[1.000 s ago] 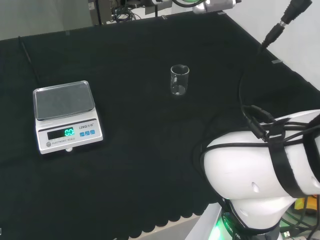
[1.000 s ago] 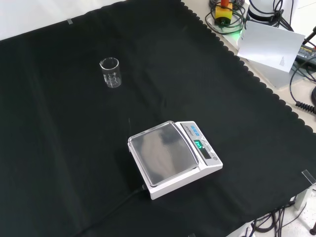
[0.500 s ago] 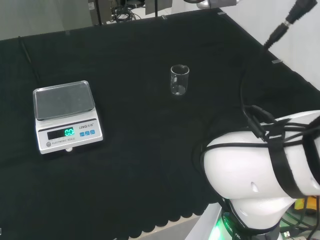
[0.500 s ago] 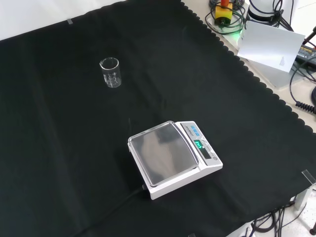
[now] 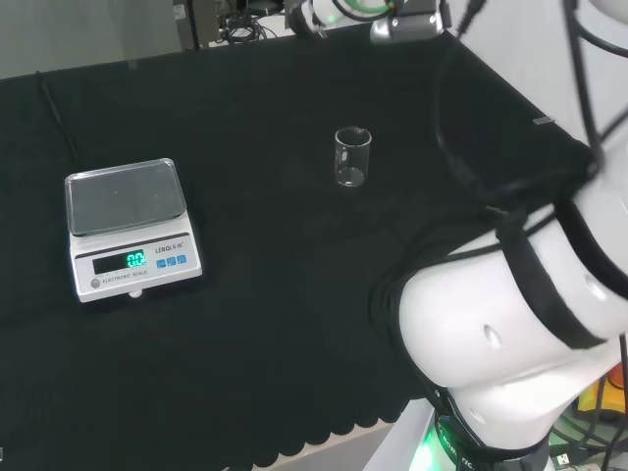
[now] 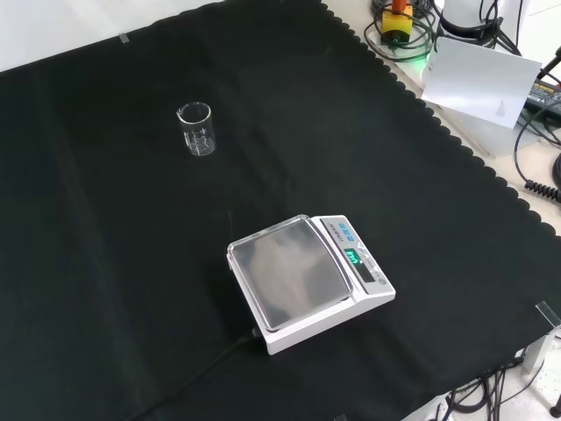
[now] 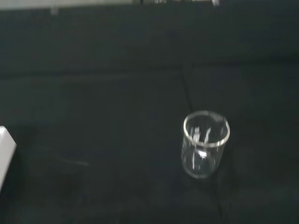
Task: Pick up the beaker.
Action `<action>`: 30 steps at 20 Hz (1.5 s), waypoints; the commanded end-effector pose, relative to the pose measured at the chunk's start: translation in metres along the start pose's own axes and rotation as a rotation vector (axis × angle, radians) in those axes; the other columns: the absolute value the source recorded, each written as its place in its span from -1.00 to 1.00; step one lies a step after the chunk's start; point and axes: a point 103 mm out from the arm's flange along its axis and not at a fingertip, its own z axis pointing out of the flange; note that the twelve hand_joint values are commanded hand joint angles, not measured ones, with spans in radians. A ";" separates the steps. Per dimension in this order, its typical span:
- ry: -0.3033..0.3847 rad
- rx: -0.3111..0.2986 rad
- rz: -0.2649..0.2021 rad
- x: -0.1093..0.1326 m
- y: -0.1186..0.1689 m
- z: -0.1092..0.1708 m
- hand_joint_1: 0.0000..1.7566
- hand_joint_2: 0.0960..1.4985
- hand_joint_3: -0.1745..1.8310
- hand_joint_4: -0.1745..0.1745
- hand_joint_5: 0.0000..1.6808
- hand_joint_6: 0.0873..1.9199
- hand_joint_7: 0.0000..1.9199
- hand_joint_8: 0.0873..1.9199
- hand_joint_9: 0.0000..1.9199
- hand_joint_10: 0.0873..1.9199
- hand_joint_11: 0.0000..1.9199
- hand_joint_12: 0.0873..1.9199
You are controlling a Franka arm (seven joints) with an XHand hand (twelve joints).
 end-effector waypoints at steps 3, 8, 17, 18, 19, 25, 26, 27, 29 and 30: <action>0.041 0.123 0.066 -0.042 0.103 0.092 -0.50 -0.10 -0.66 0.07 -0.95 -1.00 -1.00 -0.45 -0.88 -0.18 -1.00 0.51; 0.054 0.173 0.083 -0.048 0.114 0.126 -0.50 -0.10 -0.66 0.08 -0.96 -1.00 -1.00 -0.48 -0.89 -0.18 -1.00 0.50; 0.120 0.150 0.087 -0.052 0.137 0.183 -0.50 -0.10 -0.68 0.13 -1.00 -1.00 -1.00 -0.60 -0.95 -0.18 -1.00 0.45; 0.124 0.150 0.089 -0.052 0.137 0.190 -0.51 -0.10 -0.68 0.14 -1.00 -1.00 -1.00 -0.62 -0.95 -0.18 -1.00 0.44; 0.128 0.149 0.092 -0.052 0.137 0.195 -0.51 -0.10 -0.68 0.15 -1.00 -1.00 -1.00 -0.63 -0.96 -0.18 -1.00 0.43; 0.142 0.162 0.118 -0.059 0.144 0.212 -0.52 -0.10 -0.70 0.19 -1.00 -1.00 -1.00 -0.69 -1.00 -0.18 -1.00 0.38; 0.141 0.167 0.121 -0.060 0.146 0.215 -0.52 -0.10 -0.70 0.19 -1.00 -1.00 -1.00 -0.69 -1.00 -0.18 -1.00 0.38; 0.139 0.174 0.126 -0.062 0.149 0.218 -0.52 -0.10 -0.70 0.19 -1.00 -1.00 -1.00 -0.69 -1.00 -0.18 -1.00 0.38; 0.146 0.192 0.133 -0.064 0.152 0.226 -0.52 -0.10 -0.70 0.19 -1.00 -1.00 -1.00 -0.70 -1.00 -0.18 -1.00 0.38; 0.148 0.202 0.133 -0.063 0.153 0.231 -0.52 -0.10 -0.70 0.20 -1.00 -1.00 -1.00 -0.70 -1.00 -0.18 -1.00 0.38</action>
